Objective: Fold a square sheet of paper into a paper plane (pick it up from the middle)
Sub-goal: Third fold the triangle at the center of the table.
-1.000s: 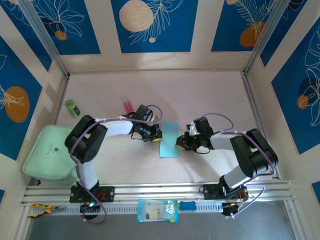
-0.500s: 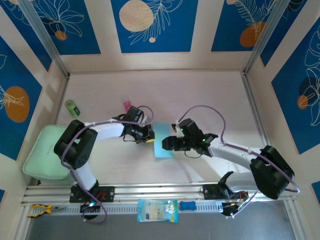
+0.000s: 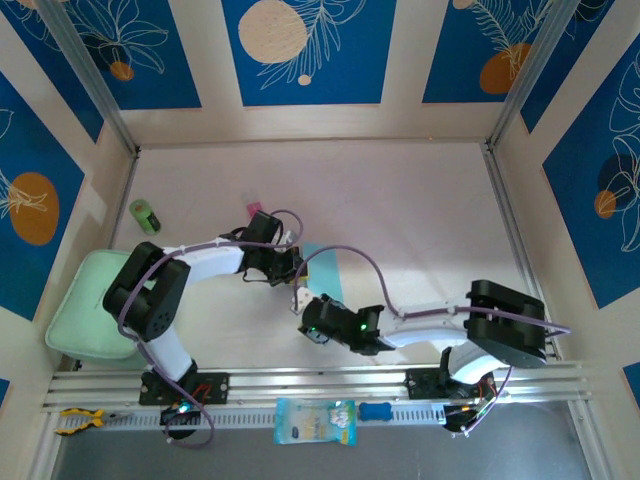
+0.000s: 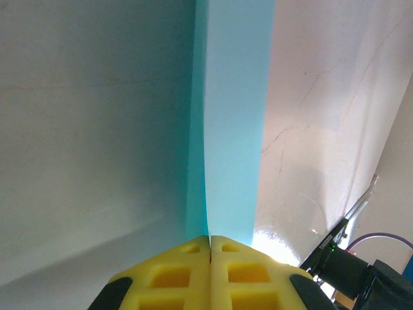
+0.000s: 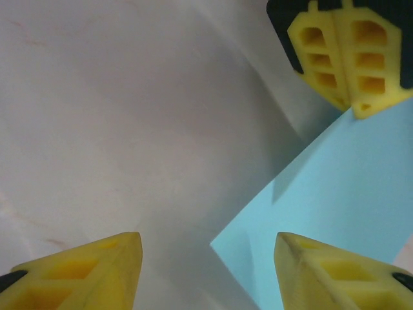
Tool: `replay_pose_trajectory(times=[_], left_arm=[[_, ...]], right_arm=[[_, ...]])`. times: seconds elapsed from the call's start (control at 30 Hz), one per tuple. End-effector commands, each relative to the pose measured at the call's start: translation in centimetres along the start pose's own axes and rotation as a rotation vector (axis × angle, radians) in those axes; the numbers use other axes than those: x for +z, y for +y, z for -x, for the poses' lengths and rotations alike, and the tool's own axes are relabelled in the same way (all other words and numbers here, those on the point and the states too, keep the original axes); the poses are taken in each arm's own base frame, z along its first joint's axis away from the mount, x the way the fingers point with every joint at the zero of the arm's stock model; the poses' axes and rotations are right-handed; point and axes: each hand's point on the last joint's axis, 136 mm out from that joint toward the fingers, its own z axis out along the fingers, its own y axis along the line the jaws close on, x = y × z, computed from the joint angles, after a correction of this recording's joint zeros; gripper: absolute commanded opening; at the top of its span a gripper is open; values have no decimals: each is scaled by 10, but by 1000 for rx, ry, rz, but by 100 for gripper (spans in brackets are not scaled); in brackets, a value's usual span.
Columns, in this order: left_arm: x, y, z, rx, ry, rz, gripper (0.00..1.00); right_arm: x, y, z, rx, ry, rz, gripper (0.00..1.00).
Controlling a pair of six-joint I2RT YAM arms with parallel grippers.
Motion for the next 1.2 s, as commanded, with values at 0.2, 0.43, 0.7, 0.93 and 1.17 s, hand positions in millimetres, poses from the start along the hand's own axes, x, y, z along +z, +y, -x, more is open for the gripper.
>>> replay_pose_trajectory(times=[0.2, 0.43, 0.7, 0.93, 1.17], left_arm=[[-6, -5, 0, -4, -2, -31, 5], [-4, -4, 0, -12, -2, -36, 5], [-5, -4, 0, -14, -6, -34, 5], [-4, -3, -1, -15, -5, -33, 5], [-5, -4, -1, -14, -6, -33, 5]], right_arm=[[7, -20, 9, -124, -1, -255, 57], [8, -17, 5, -152, -7, -295, 57], [1, -32, -1, -117, 8, -355, 47], [-4, -30, 2, -62, -33, -304, 41], [-6, -35, 2, -28, -38, -277, 28]])
